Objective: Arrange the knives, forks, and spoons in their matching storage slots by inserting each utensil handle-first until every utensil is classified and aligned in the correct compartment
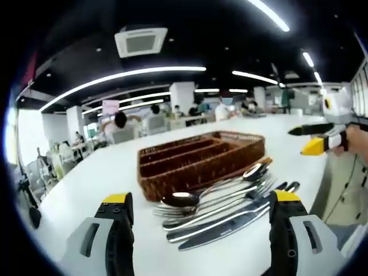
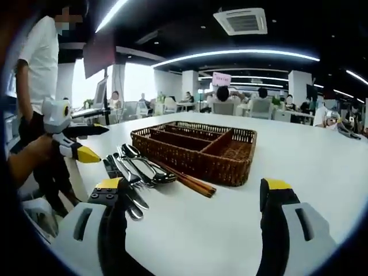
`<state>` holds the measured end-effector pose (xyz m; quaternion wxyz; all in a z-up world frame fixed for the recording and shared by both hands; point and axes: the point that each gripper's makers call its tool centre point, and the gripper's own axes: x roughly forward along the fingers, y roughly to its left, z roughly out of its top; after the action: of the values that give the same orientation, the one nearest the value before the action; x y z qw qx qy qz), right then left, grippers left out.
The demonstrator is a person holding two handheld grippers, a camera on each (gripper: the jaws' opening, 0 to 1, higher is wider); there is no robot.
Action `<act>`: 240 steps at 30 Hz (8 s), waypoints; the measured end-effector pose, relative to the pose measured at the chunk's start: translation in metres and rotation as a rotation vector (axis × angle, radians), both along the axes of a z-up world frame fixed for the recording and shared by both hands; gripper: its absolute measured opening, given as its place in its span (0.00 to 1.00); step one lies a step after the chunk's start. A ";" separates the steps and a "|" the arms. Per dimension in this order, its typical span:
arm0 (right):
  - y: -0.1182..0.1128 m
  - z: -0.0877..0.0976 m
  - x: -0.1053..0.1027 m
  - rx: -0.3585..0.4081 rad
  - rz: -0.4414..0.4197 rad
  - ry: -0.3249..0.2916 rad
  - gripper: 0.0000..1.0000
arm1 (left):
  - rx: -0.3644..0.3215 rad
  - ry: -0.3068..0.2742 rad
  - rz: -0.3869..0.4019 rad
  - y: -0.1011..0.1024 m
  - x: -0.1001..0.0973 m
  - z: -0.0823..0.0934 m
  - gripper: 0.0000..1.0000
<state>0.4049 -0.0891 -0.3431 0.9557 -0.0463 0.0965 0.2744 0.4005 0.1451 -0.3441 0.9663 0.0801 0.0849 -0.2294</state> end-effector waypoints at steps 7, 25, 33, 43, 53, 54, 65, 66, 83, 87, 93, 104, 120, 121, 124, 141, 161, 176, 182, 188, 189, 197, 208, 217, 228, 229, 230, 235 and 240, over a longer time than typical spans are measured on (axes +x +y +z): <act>0.002 0.000 0.000 -0.008 0.007 0.004 1.00 | 0.001 0.012 0.008 0.001 -0.001 -0.005 0.99; 0.006 0.001 0.000 -0.017 0.016 0.006 1.00 | 0.000 0.012 0.018 0.004 0.001 -0.005 0.97; 0.008 0.001 0.000 -0.018 0.025 0.008 1.00 | -0.009 0.017 0.015 0.002 0.000 -0.007 0.97; 0.015 -0.001 0.003 -0.020 0.054 0.015 0.99 | -0.016 0.021 0.019 0.003 -0.001 -0.009 0.96; 0.025 -0.001 0.007 -0.035 0.087 0.018 0.99 | -0.011 0.028 0.017 0.002 -0.001 -0.011 0.96; 0.027 -0.001 0.007 -0.036 0.091 0.019 0.98 | -0.011 0.028 0.017 0.002 -0.001 -0.011 0.96; 0.047 0.002 0.010 -0.028 0.166 0.023 0.96 | -0.003 0.032 0.012 0.001 -0.002 -0.013 0.95; 0.048 0.002 0.011 -0.033 0.171 0.021 0.95 | -0.002 0.033 0.012 0.001 -0.002 -0.013 0.95; 0.073 -0.007 0.017 -0.086 0.253 0.048 0.84 | 0.014 0.042 0.010 0.002 -0.002 -0.018 0.92; 0.080 -0.012 0.018 -0.098 0.273 0.061 0.83 | 0.003 0.043 0.006 0.002 -0.003 -0.019 0.93; 0.090 -0.015 0.016 -0.109 0.308 0.064 0.79 | 0.006 0.046 0.013 0.004 -0.004 -0.020 0.93; 0.103 -0.025 0.015 -0.147 0.368 0.089 0.71 | 0.024 0.042 -0.008 -0.001 -0.010 -0.021 0.93; 0.109 -0.019 0.025 -0.147 0.382 0.073 0.68 | 0.013 0.042 0.016 0.007 -0.015 -0.020 0.93; 0.109 -0.018 0.026 -0.148 0.381 0.070 0.68 | 0.014 0.042 0.017 0.007 -0.015 -0.019 0.93; 0.110 -0.018 0.028 -0.159 0.386 0.069 0.67 | 0.012 0.037 0.017 0.007 -0.015 -0.017 0.93; 0.123 -0.026 0.040 -0.189 0.414 0.082 0.58 | 0.025 0.030 0.023 0.008 -0.019 -0.020 0.91; 0.143 -0.034 0.043 -0.187 0.462 0.125 0.49 | 0.027 0.015 0.031 0.011 -0.019 -0.019 0.91; 0.150 -0.036 0.042 -0.201 0.491 0.132 0.41 | 0.041 0.012 0.029 0.009 -0.021 -0.019 0.90; 0.154 -0.040 0.041 -0.223 0.517 0.133 0.35 | 0.044 0.017 0.030 0.009 -0.023 -0.021 0.90; 0.156 -0.046 0.041 -0.229 0.530 0.146 0.32 | 0.044 0.016 0.023 0.007 -0.025 -0.022 0.90; 0.157 -0.047 0.042 -0.234 0.532 0.147 0.32 | 0.048 0.017 0.025 0.007 -0.025 -0.023 0.90; 0.163 -0.053 0.045 -0.254 0.539 0.167 0.30 | 0.045 0.018 0.026 0.008 -0.026 -0.024 0.89; 0.168 -0.057 0.047 -0.238 0.555 0.180 0.27 | 0.049 0.015 0.027 0.008 -0.028 -0.023 0.89; 0.170 -0.059 0.051 -0.241 0.568 0.186 0.23 | 0.056 0.015 0.026 0.008 -0.028 -0.023 0.89; 0.178 -0.059 0.060 -0.205 0.580 0.229 0.19 | 0.070 0.020 0.022 0.008 -0.029 -0.024 0.88; 0.178 -0.060 0.060 -0.200 0.581 0.235 0.19 | 0.072 0.021 0.022 0.008 -0.029 -0.024 0.88; 0.178 -0.060 0.060 -0.199 0.580 0.235 0.18 | 0.073 0.020 0.022 0.009 -0.029 -0.024 0.88; 0.179 -0.060 0.062 -0.197 0.582 0.238 0.17 | 0.077 0.020 0.020 0.009 -0.029 -0.024 0.88; 0.180 -0.060 0.065 -0.207 0.584 0.246 0.14 | 0.078 0.020 0.020 0.009 -0.029 -0.024 0.87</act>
<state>0.4699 0.0912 -0.4035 0.8081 -0.1353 0.2210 0.5290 0.3715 0.1544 -0.3684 0.9638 0.1148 0.1043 -0.2171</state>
